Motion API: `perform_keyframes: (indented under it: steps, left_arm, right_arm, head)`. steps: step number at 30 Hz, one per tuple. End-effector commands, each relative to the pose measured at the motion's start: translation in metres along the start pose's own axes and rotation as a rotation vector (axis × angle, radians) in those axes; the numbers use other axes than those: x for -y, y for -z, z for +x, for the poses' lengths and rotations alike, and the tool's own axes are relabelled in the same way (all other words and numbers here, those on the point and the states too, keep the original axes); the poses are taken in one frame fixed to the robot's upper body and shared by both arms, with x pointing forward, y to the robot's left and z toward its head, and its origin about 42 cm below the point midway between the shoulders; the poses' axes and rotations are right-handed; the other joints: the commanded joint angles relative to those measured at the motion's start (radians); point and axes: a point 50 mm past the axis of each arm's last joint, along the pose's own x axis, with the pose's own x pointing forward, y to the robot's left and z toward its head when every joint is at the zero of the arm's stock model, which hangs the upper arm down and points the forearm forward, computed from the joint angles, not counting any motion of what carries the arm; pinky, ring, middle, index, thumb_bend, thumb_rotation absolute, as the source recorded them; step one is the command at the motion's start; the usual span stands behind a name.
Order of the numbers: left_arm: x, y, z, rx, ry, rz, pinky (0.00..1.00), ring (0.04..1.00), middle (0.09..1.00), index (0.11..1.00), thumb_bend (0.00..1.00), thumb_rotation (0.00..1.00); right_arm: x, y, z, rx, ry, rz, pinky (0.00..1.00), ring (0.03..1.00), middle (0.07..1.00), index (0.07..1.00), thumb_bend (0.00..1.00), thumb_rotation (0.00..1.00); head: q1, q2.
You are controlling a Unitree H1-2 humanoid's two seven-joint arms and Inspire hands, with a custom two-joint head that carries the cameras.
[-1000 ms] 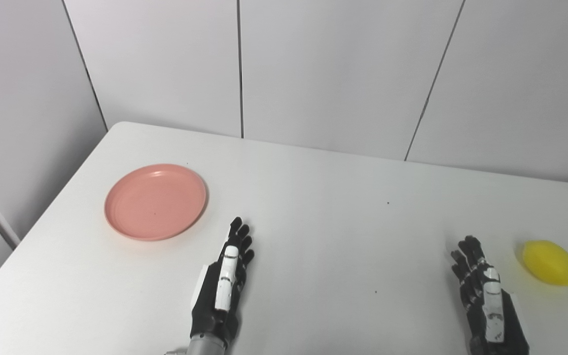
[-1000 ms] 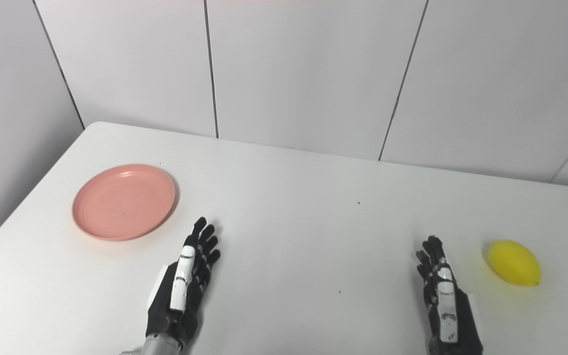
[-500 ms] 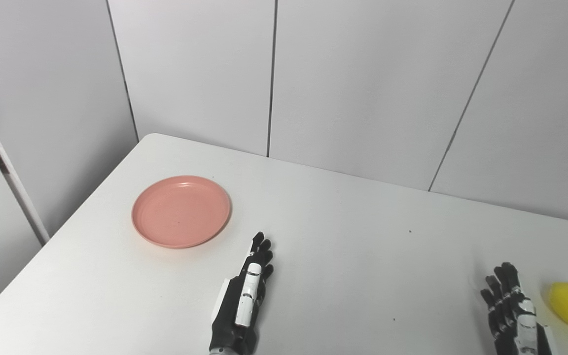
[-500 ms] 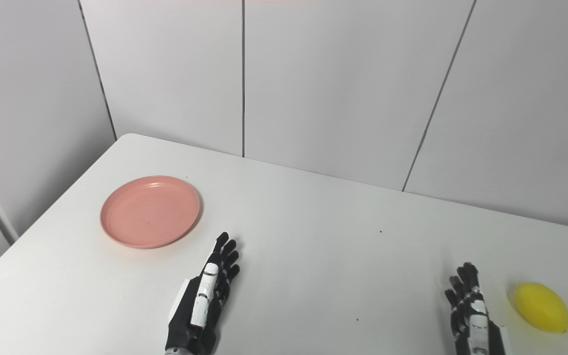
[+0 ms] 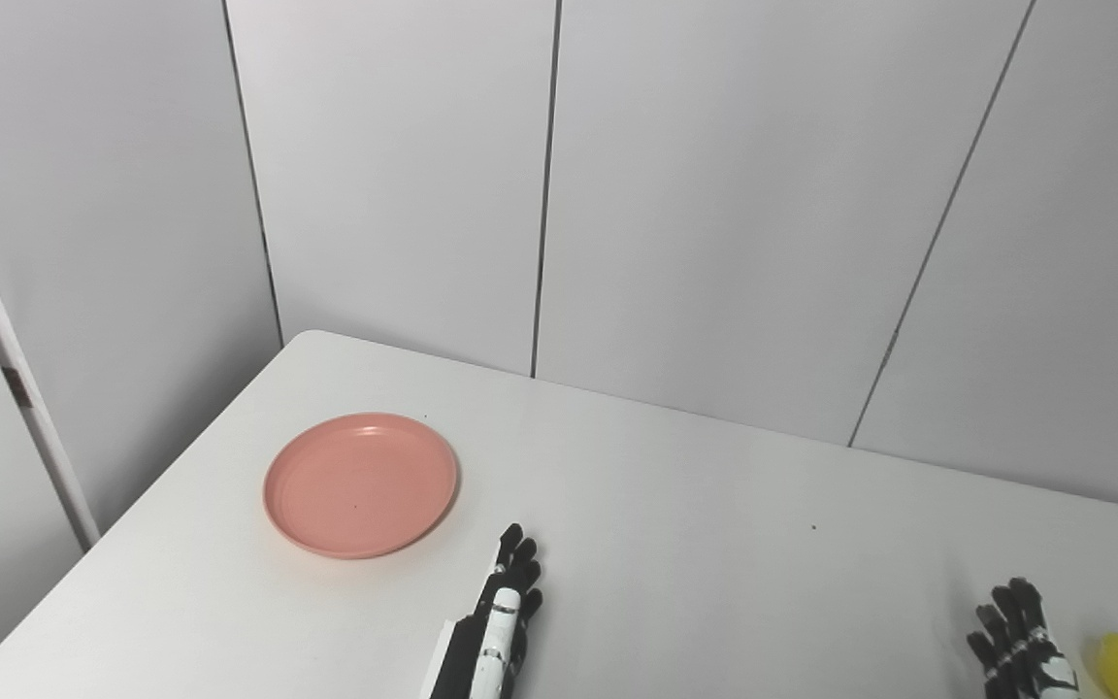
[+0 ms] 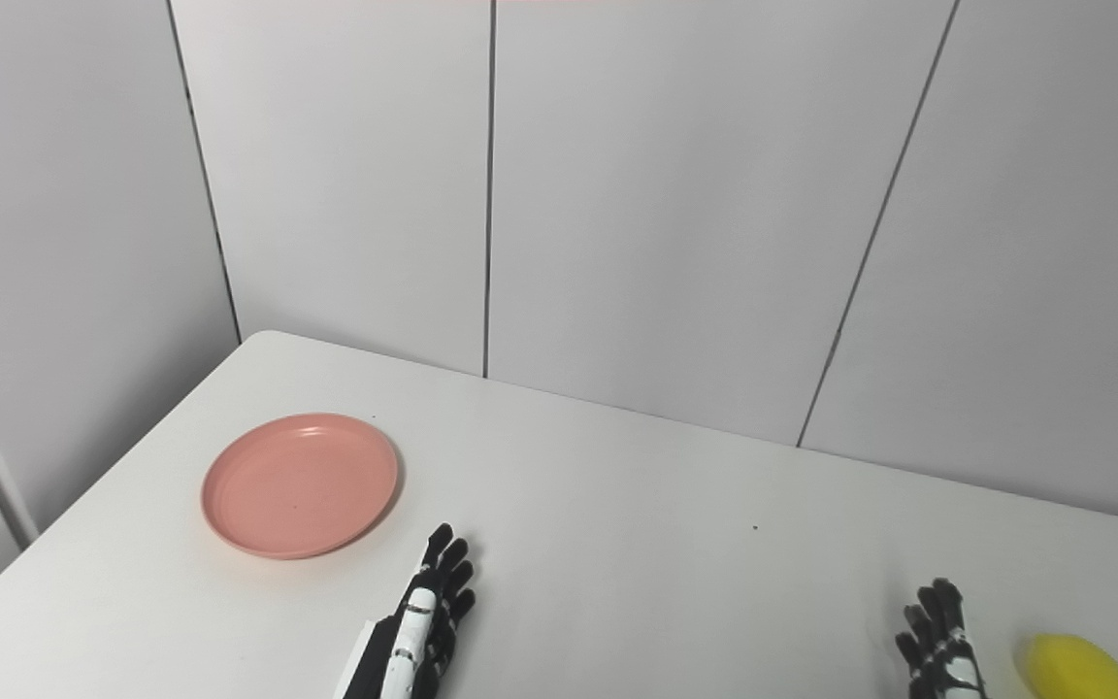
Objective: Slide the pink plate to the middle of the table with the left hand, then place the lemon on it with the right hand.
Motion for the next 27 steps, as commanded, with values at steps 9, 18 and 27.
perform_keyframes:
  steps: [9,18,27]
  left_arm:
    - [-0.006,0.015,-0.007,-0.068,-0.032,0.003,1.00,1.000,1.000,1.000,0.31,0.95]
    - [-0.006,0.007,-0.010,-0.010,-0.023,0.062,1.00,0.999,1.000,1.000,0.35,0.91]
    - [-0.014,-0.015,-0.009,0.098,-0.021,0.069,0.95,0.891,0.883,0.888,0.58,0.83]
  right_arm:
    - [0.005,0.046,-0.036,-0.155,0.041,0.025,1.00,1.000,1.000,0.999,0.75,1.00]
    - [0.002,0.039,-0.038,-0.145,0.032,0.024,1.00,1.000,1.000,0.999,0.77,1.00]
    - [-0.001,0.036,-0.040,-0.146,0.031,0.025,1.00,0.999,1.000,0.996,0.78,1.00]
  head:
    - [-0.006,-0.004]
    - [-0.009,0.035]
    - [-0.005,0.053]
